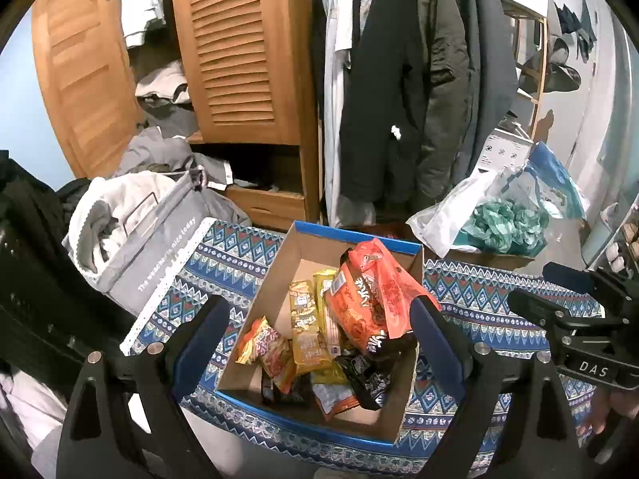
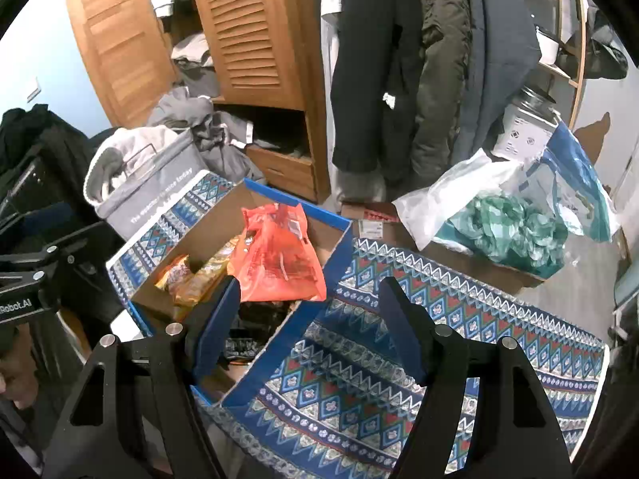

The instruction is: Organize snacks

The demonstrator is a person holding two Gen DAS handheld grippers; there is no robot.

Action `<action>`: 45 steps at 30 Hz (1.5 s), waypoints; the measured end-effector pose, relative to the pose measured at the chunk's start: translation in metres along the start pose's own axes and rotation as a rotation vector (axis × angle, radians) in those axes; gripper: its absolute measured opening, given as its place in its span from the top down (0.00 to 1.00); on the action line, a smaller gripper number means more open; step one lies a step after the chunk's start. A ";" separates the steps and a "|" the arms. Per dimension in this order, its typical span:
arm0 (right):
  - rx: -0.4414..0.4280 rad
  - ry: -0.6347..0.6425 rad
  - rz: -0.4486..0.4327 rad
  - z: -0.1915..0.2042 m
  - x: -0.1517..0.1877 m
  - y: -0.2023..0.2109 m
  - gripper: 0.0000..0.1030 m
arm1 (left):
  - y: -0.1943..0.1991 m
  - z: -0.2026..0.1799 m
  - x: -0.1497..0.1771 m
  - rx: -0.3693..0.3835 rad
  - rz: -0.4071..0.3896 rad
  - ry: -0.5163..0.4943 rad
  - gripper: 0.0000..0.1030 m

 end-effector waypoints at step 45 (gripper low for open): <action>0.005 -0.004 0.001 -0.005 -0.004 0.004 0.31 | -0.002 -0.005 0.002 -0.022 0.043 -0.016 0.10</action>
Point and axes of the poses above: each gripper's, at about its wrist camera, not at the fingertips, and y roughly against the way its jaws point, z to its left, x to its underside, the point moved 1 cm from there along -y, roughly the way its jaws point, and after that the axes turned 5 degrees about -z, right-handed, at the moved point
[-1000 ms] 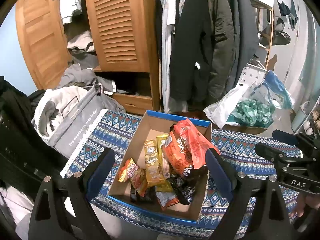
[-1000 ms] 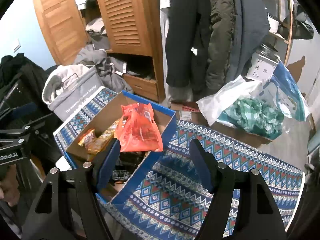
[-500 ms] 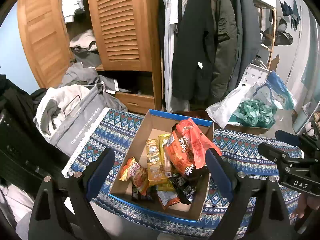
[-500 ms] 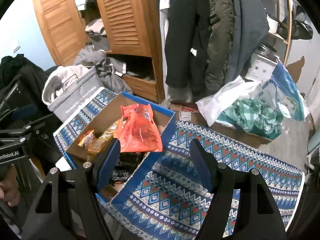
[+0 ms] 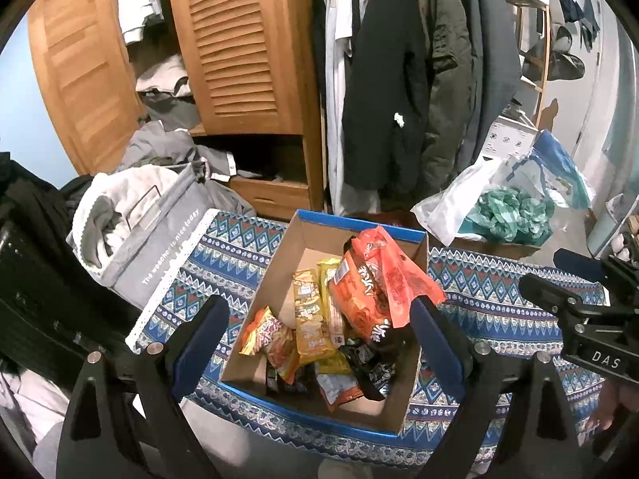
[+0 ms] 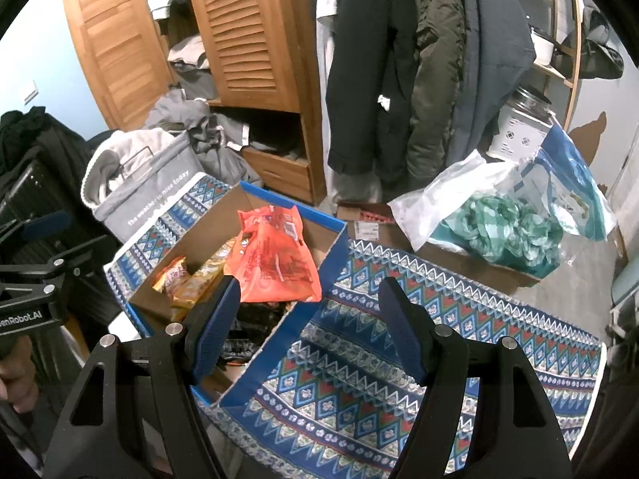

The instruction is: Organize snacks

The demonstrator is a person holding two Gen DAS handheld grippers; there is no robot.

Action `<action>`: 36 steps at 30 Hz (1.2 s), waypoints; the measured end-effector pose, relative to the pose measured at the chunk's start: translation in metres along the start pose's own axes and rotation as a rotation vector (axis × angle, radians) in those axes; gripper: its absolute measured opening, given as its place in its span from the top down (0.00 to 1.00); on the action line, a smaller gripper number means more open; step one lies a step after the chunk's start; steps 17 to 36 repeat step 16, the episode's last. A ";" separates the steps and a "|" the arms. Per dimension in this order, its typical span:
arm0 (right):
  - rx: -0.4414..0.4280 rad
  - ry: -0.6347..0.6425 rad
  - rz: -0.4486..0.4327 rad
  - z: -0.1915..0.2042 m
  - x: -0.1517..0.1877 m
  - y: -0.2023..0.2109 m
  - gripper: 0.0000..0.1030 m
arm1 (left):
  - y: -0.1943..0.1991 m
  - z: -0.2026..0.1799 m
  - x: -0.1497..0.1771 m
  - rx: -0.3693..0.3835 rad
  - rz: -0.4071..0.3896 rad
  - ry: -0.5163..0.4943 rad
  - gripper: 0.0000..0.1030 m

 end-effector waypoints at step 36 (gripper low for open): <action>0.004 0.001 0.004 -0.010 0.000 0.000 0.30 | -0.004 0.003 0.003 0.014 0.017 0.017 0.09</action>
Point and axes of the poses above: each gripper's, at about its wrist camera, not at the fingertips, and y roughly against the way its jaws point, z to its left, x to its underside, the point moved 1 cm from there along -y, roughly the way its jaws point, and after that the axes turned 5 degrees about -z, right-handed, at the moved point
